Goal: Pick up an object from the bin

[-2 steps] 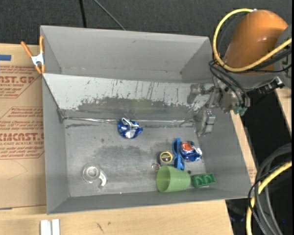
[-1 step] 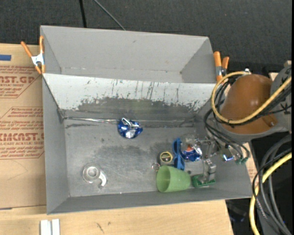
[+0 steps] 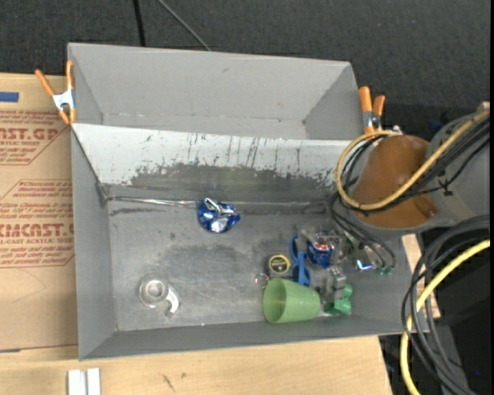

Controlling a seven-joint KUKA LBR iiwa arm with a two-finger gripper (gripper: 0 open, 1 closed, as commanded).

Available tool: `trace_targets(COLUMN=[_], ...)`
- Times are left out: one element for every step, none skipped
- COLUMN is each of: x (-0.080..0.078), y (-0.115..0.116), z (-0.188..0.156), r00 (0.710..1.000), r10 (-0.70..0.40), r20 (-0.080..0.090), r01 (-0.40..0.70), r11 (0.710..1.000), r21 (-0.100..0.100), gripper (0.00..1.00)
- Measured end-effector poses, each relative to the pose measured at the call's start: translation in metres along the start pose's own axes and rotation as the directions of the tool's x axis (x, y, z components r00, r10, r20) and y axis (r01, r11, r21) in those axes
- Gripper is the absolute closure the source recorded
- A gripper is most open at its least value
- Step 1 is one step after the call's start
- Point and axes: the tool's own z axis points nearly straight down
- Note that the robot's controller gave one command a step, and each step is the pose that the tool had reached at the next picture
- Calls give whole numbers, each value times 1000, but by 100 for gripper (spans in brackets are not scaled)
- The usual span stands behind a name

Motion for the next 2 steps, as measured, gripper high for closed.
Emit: trace_targets(x=[0, 0], y=[-1, 0], z=[-4, -3], r00=[1000, 1000], r10=[-1, -1], r20=[2, 0], r01=[1, 1], r11=[1000, 1000], r21=[3, 2], gripper=[100, 0])
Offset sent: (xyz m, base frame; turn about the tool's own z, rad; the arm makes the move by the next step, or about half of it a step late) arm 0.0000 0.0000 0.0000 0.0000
